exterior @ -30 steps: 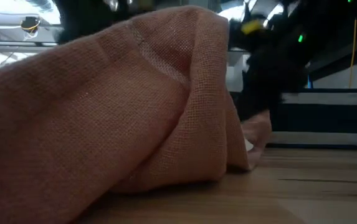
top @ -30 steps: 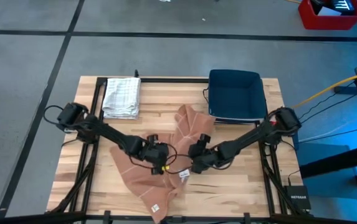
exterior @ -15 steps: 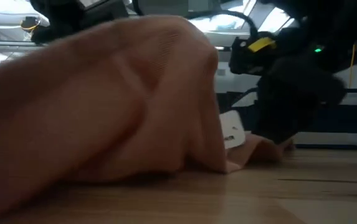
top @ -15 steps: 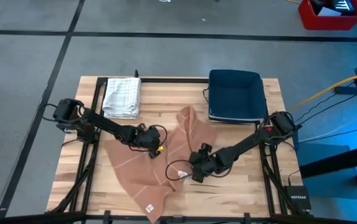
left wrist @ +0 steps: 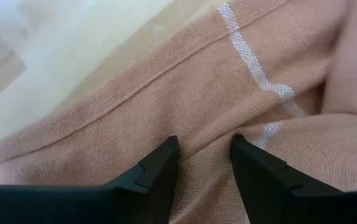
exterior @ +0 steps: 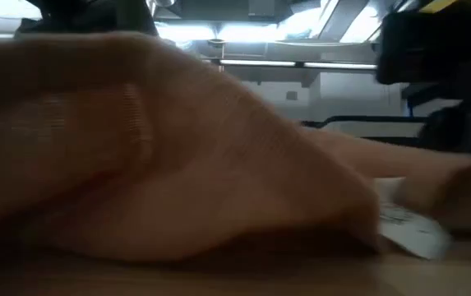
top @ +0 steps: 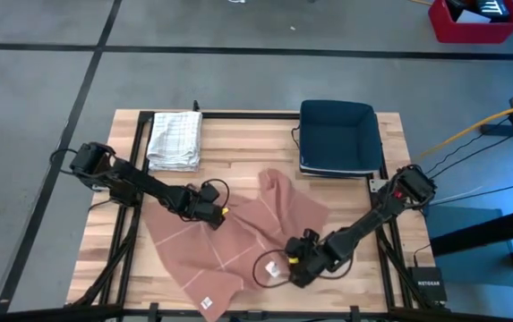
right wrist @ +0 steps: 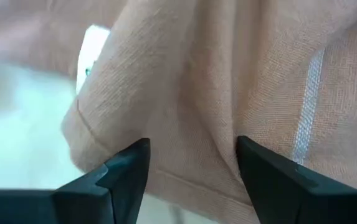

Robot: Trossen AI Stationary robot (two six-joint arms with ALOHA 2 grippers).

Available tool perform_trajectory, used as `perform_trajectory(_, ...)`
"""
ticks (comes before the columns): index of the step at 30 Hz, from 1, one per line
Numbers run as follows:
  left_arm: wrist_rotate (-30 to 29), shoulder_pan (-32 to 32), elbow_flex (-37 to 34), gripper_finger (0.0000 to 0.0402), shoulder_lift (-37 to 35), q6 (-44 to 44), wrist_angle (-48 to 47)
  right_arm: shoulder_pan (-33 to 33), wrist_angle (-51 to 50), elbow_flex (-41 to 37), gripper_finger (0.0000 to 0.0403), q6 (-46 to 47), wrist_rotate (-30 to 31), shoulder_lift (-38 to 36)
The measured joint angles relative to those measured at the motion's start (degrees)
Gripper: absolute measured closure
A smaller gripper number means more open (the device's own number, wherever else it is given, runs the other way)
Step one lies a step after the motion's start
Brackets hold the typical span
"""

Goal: Fold towel
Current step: Fold the brown towel on the table

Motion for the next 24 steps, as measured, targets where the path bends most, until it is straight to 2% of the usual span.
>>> perform_trajectory(3, 0.88, -0.27, 0.76, 0.0259, -3.32, 1.59, -1.30, 1.59, -5.06, 2.71, 0.0160, 1.37, -2.29, -1.18)
perform_trajectory(6, -0.82, -0.27, 1.76, 0.0259, -7.30, 6.88, 0.23, 1.60, -11.33, 6.00, 0.0160, -0.78, -1.39, -2.96)
perform_trajectory(8, -2.29, -0.27, 2.53, 0.0259, -10.28, 13.10, 7.99, 1.39, -12.59, 8.75, 0.0160, -4.04, 4.15, -5.14)
perform_trajectory(11, -2.76, 0.03, 2.39, 0.0259, -10.99, 24.77, 18.31, 0.40, -13.54, 10.15, 0.0160, -9.50, 16.21, -6.70)
perform_trajectory(15, 2.03, 2.54, 2.47, 0.0259, -8.87, 34.84, 27.06, -2.84, -13.16, 9.88, 0.0160, -12.55, 23.69, -6.27)
perform_trajectory(19, 4.13, 5.95, 2.38, 0.0259, -3.95, 38.09, 24.88, -6.30, -10.61, 7.31, 0.0160, -12.59, 21.15, -4.02)
perform_trajectory(24, 5.30, 9.46, 2.53, 0.0259, 3.20, 39.37, 25.92, -7.63, -7.04, 4.72, 0.0160, -11.98, 16.28, -1.98)
